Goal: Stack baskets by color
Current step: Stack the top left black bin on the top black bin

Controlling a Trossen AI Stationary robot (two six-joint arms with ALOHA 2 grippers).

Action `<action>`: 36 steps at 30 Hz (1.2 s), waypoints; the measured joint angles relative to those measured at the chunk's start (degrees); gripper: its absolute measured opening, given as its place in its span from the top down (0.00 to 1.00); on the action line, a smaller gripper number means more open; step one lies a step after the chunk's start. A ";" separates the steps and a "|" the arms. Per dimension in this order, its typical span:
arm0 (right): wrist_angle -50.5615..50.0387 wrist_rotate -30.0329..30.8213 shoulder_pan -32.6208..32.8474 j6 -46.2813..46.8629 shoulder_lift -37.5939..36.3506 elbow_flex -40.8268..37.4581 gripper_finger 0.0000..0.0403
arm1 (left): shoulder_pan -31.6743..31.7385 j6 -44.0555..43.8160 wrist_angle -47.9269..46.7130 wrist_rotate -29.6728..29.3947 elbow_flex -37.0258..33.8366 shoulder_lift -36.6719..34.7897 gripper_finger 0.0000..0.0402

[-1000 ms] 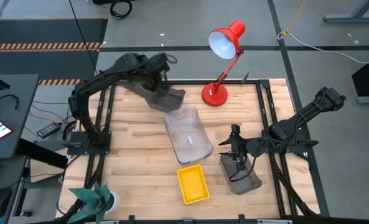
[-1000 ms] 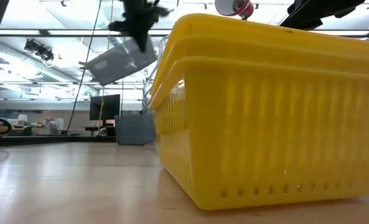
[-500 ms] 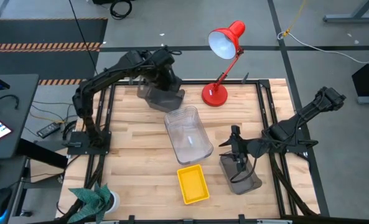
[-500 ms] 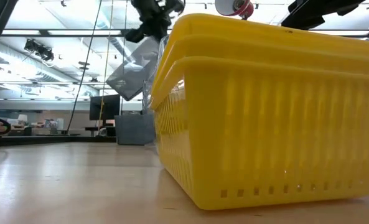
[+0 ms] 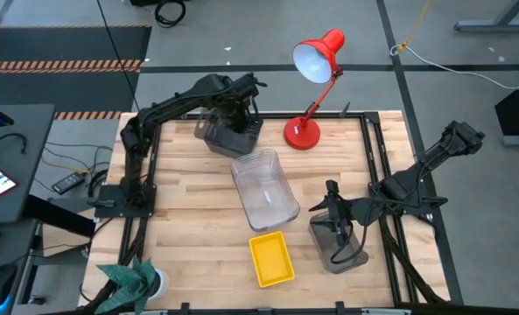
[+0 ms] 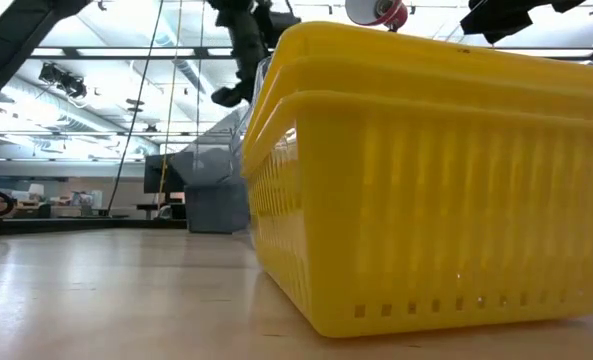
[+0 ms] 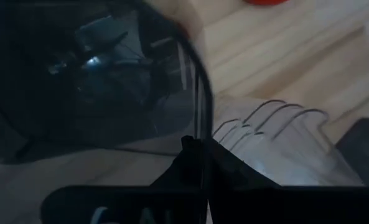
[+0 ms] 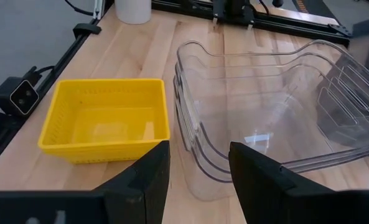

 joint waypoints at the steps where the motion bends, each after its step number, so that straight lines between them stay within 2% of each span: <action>1: 0.00 0.12 0.00 0.31 0.00 0.00 0.58 | 0.06 0.64 -0.24 0.11 0.00 0.44 0.98; 13: -0.02 0.16 0.03 0.39 0.00 0.00 0.58 | 0.22 6.26 -2.09 -0.40 0.00 5.73 0.96; 19: -0.06 0.17 0.04 0.82 0.00 0.00 0.58 | 0.07 9.23 -2.20 -3.74 0.00 5.92 0.80; 27: -0.09 1.06 0.04 0.42 0.00 0.00 0.58 | 0.07 15.20 -5.03 -4.17 0.02 4.92 0.58; 31: -0.04 1.70 0.04 0.41 0.00 0.00 0.58 | 0.04 16.67 -6.28 -5.56 0.02 4.92 0.54; 36: -0.06 1.74 -0.04 0.41 0.00 0.00 0.58 | -0.53 17.79 -6.35 -7.48 0.02 4.92 0.57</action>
